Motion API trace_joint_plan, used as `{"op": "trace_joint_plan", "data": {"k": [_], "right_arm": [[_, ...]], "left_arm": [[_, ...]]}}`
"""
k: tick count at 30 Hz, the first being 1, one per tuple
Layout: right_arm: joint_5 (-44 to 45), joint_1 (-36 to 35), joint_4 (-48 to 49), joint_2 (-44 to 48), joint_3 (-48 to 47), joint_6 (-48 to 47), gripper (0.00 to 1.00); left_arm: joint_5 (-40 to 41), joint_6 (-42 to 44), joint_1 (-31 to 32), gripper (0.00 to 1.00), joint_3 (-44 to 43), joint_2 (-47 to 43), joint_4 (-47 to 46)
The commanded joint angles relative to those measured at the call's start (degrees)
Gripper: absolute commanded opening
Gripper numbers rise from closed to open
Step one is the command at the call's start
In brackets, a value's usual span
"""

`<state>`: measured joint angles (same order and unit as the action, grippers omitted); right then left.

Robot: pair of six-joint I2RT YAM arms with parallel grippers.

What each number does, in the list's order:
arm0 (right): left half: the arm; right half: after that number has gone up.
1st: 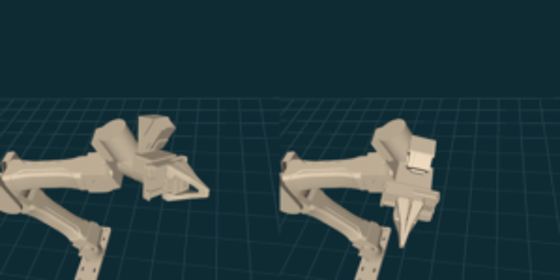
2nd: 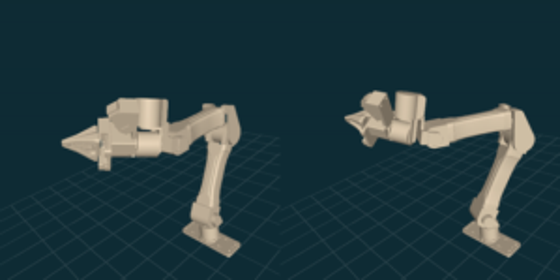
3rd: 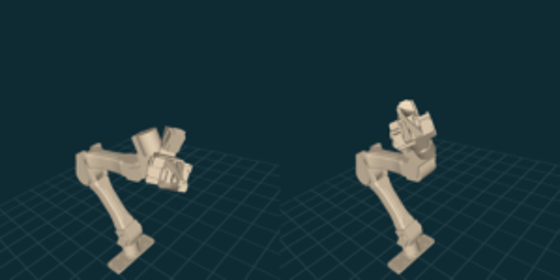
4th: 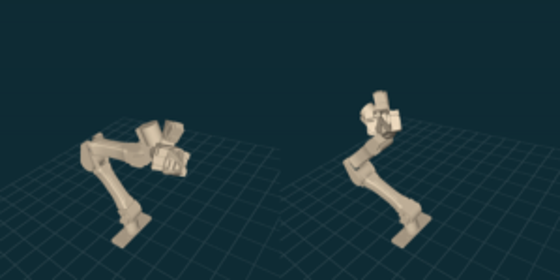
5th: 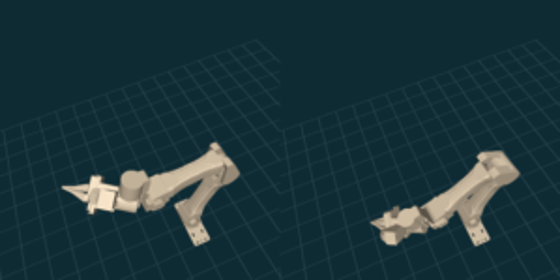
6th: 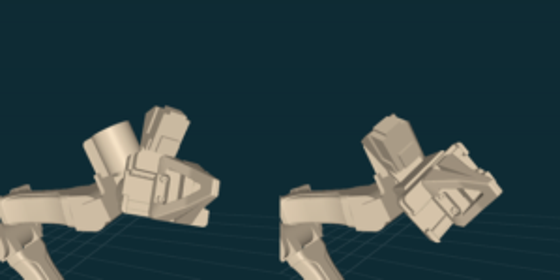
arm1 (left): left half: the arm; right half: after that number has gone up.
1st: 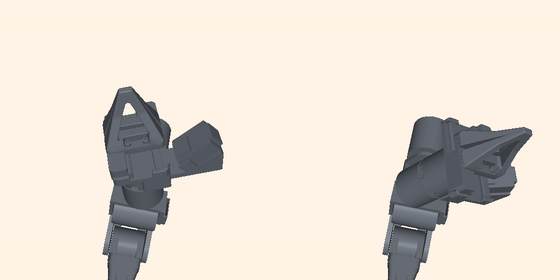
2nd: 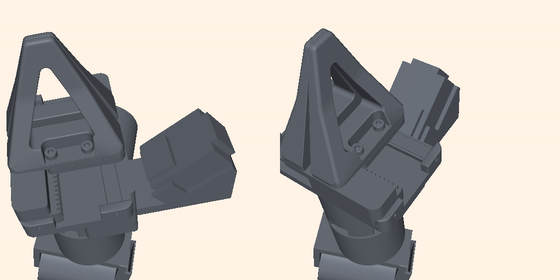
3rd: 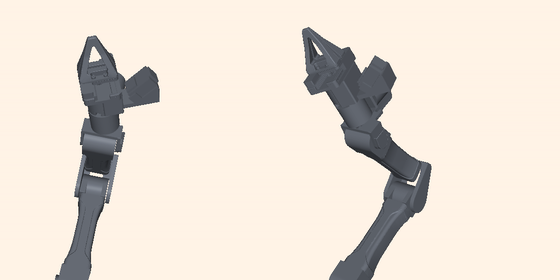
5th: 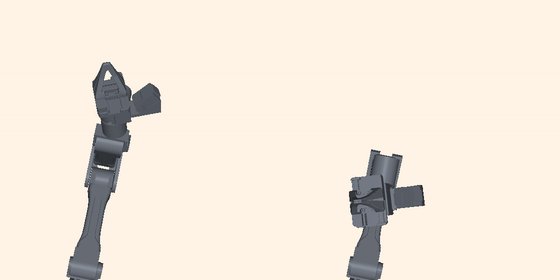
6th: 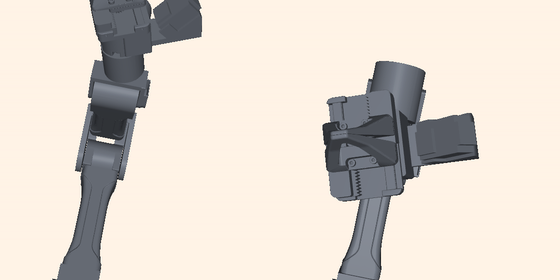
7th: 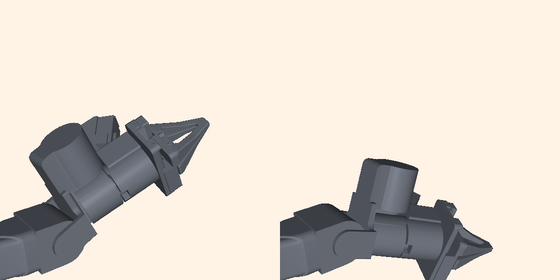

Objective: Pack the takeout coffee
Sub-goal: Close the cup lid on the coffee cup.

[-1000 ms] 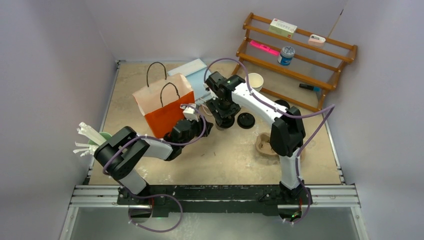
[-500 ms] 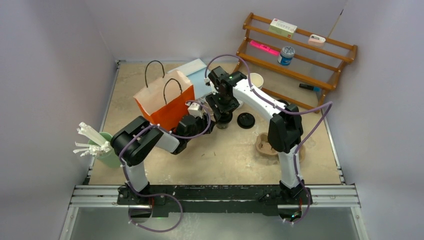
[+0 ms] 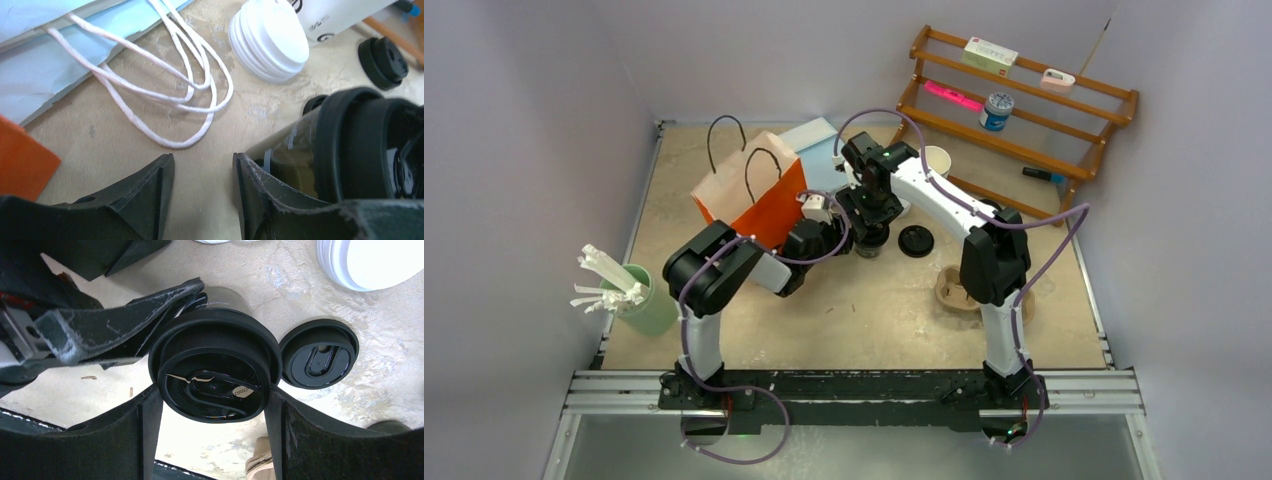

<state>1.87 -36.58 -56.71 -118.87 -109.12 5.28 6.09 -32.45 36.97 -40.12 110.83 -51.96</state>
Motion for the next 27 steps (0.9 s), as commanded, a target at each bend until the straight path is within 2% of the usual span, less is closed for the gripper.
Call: {"op": "trace_joint_plan", "data": {"k": [1, 5, 7, 13, 18, 27], "right_arm": [[-1.4, 0.5, 0.3, -2.2, 2.5, -1.2, 0.45], [-1.8, 0.7, 1.0, -1.5, 3.5, -1.0, 0.44], [-1.8, 0.7, 1.6, -0.9, 4.0, -0.9, 0.44], [-1.8, 0.8, 1.8, -0.5, 4.2, -1.0, 0.43], [-1.8, 0.9, 1.6, -0.5, 4.2, -0.9, 0.42], [-2.6, 1.2, 2.4, 0.0, 4.8, -0.6, 0.41]], "left_arm": [[-5.1, -4.2, -1.5, 0.50, -2.8, 3.2, -5.2], [-8.9, -6.9, -2.7, 0.47, -4.0, 4.8, -6.9], [-10.5, -7.7, -2.9, 0.40, -4.7, 5.1, -6.7], [-13.8, -11.4, -3.5, 0.01, -6.9, 5.8, -5.3], [-14.1, -13.0, -3.6, 0.00, -7.4, 5.8, -5.6], [-22.0, -17.9, -4.2, 0.00, -11.5, 10.2, -7.2]]}}
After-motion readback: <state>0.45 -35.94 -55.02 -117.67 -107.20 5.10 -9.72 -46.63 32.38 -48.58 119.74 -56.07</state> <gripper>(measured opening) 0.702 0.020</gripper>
